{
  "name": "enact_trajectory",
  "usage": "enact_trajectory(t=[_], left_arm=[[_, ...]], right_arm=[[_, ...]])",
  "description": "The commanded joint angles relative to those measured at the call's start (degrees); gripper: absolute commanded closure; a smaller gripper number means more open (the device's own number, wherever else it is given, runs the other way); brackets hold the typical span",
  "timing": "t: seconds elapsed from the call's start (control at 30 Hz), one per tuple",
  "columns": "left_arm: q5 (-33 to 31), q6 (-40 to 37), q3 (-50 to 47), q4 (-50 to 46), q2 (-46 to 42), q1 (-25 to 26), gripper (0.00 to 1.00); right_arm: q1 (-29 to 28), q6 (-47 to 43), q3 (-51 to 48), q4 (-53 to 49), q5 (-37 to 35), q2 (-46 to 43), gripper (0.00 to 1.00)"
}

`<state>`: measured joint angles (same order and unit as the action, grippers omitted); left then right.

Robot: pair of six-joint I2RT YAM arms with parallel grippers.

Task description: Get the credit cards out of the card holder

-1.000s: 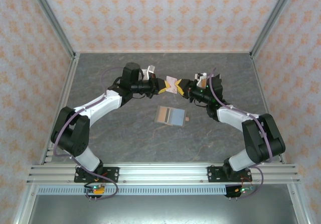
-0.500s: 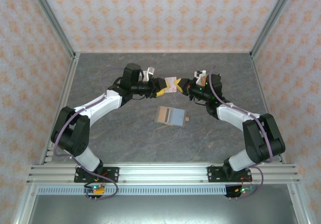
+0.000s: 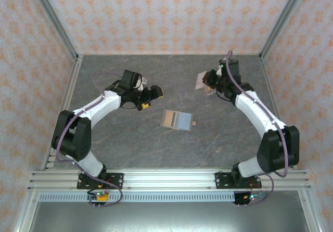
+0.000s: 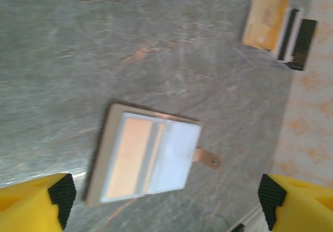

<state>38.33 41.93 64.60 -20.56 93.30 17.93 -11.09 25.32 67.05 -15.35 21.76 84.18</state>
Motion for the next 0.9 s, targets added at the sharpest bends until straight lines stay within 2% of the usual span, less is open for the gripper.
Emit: enact_trajectory(t=[0.0,0.07,0.37,0.6,0.87], left_arm=[[-4.95,-5.53,1.24,-5.71,-1.7,-0.79,0.03],[-5.85,-6.41,1.23,-6.29,-2.2,-0.89,0.0],[-6.33,-8.35,0.35,-7.64,-4.22,-0.87,0.0],[-6.08,-8.58,0.35,-8.18,-4.33,-0.88,0.0],[-5.55,-8.45,0.08,-8.45,-4.07,-0.85,0.0]], right_arm=[[3.71,-9.0,4.4,-9.83,-5.84,4.1,1.0],[5.59,-10.75,7.56,-11.25,-4.84,7.01,1.0],[9.99,-18.44,18.5,-16.85,-3.22,18.75,1.0],[10.8,-23.54,24.27,-21.56,-5.34,24.39,1.0],[11.02,-23.66,26.2,-21.27,-4.66,27.82,1.0]])
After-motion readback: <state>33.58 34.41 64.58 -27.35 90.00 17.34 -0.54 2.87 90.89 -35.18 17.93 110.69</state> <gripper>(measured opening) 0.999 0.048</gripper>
